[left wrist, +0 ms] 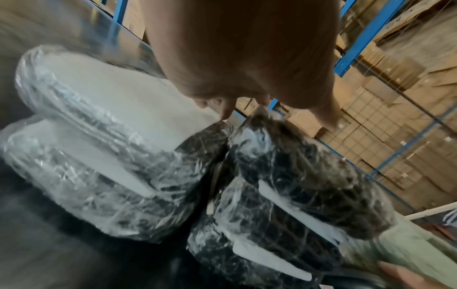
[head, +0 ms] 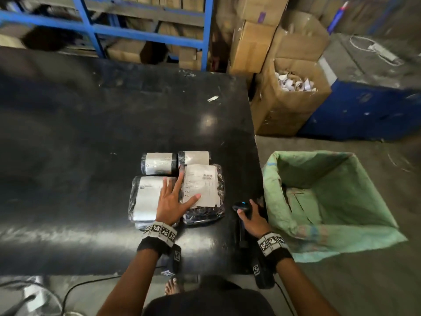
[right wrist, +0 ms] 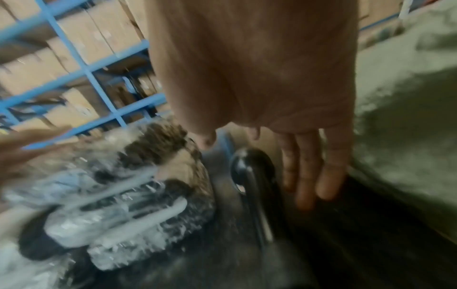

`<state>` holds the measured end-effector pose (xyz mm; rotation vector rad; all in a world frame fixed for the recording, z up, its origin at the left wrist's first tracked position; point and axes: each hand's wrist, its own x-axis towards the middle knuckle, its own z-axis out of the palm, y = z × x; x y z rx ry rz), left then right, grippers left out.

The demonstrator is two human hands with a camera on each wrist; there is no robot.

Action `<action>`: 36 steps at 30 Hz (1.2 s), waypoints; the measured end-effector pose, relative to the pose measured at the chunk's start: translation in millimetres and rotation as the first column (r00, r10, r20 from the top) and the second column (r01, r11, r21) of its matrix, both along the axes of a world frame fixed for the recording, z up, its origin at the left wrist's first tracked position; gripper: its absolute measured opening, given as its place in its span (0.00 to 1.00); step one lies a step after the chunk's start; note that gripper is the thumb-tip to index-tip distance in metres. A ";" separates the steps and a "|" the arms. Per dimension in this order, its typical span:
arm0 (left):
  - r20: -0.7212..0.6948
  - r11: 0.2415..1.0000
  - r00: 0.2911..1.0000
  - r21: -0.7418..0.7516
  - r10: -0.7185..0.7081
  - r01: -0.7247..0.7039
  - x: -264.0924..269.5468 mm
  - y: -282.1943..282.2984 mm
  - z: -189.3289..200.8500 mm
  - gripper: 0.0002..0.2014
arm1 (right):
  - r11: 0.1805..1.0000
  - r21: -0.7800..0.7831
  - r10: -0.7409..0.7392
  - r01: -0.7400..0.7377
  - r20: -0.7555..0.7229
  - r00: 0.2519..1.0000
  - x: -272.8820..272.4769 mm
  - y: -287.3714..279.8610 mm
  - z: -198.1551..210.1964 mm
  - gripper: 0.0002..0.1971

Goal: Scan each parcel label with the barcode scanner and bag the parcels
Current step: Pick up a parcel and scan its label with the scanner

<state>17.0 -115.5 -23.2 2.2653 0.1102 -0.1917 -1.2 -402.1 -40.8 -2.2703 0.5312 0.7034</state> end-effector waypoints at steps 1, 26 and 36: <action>-0.006 0.999 1.000 -0.039 -0.001 0.001 -0.9 -2.8 -1.9 0.54 | 0.999 0.037 -0.022 0.021 0.020 1.000 -0.5 1.0 -4.7 0.38; -0.097 0.988 0.984 -0.029 0.148 -0.152 19.3 -59.5 41.8 0.57 | 0.781 0.562 -0.262 0.272 -0.100 0.960 41.7 -10.1 -32.4 0.23; 0.008 0.793 0.923 -0.514 0.385 -0.327 7.3 -65.1 4.8 0.33 | 0.743 0.579 -0.411 0.336 -0.002 0.912 54.1 -14.1 44.5 0.23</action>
